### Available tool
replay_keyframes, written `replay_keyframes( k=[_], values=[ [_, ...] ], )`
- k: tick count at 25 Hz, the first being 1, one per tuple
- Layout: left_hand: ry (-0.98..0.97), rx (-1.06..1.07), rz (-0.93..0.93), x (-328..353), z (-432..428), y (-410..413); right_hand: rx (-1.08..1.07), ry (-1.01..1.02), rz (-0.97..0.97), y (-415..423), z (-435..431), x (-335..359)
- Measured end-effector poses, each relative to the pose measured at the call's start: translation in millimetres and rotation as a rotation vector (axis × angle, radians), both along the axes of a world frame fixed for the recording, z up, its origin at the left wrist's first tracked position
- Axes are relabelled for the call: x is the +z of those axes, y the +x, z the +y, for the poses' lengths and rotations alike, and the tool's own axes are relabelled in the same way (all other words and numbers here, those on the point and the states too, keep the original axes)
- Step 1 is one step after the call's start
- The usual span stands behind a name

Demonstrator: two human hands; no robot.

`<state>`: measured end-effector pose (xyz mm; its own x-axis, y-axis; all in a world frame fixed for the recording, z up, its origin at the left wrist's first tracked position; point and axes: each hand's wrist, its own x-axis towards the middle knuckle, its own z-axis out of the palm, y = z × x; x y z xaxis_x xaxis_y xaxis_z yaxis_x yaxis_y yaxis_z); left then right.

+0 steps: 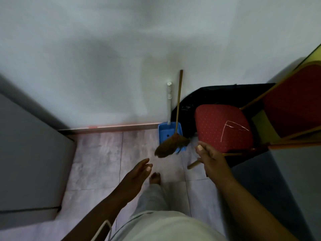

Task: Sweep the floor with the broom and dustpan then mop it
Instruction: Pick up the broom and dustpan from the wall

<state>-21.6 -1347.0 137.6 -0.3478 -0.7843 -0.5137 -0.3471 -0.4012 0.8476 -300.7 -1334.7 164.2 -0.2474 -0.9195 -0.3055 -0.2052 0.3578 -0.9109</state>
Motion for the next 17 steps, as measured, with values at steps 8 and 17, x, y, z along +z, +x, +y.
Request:
replay_keyframes(
  k=[8, 17],
  values=[
    [-0.024, -0.214, -0.115, -3, -193, -34, -0.068, 0.144, 0.029, -15, -128, -8],
    [0.022, -0.231, -0.196, -39, -331, -105, -0.047, 0.323, -0.002, -56, -230, -66]
  ],
)
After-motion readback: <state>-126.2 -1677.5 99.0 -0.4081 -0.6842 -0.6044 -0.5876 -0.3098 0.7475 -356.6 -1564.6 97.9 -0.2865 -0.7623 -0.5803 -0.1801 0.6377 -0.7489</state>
